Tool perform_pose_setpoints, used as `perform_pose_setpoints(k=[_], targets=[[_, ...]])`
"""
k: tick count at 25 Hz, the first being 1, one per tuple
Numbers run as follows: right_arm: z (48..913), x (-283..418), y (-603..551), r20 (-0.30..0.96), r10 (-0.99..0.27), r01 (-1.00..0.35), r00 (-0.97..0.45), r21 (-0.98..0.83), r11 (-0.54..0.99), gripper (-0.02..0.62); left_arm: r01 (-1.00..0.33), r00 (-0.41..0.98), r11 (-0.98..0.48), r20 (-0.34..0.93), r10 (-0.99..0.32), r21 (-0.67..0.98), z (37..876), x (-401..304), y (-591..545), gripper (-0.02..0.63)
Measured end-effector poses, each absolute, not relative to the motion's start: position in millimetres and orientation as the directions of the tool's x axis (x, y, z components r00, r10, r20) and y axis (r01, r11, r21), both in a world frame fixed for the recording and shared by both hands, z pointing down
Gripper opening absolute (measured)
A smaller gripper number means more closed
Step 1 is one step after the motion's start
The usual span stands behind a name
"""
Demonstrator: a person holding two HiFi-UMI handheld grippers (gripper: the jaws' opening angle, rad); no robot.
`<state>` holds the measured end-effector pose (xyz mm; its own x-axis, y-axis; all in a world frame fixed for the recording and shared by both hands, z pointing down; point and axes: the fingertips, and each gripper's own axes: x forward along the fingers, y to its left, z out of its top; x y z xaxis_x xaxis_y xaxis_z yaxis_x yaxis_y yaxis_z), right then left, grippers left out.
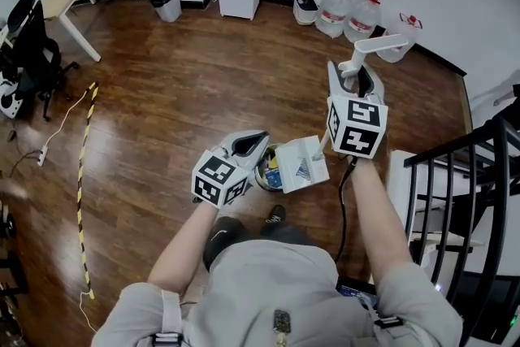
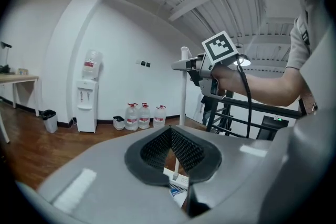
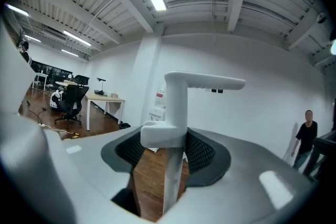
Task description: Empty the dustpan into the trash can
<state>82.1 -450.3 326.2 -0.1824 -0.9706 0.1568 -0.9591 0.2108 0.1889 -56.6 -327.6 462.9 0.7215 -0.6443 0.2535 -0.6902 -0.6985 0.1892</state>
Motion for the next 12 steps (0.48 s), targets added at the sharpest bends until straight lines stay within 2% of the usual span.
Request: perform_pose_setpoints(k=[6,12], targets=[[333.4,32.0,-455.6,0.188,-0.967,-0.949,-0.17,0.234,0.212,0.216,-0.654,0.756,-0.725,0.234,-0.611,0.217,470.6,-100.1,-334.3,0.005],[342.5,-45.6,-459.6,0.219,-0.964,-0.923,-0.149,0.318,0.215,0.216,-0.611,0.79,-0.758,0.222,-0.571,0.227,468.5,-176.6,-338.7,0.005]])
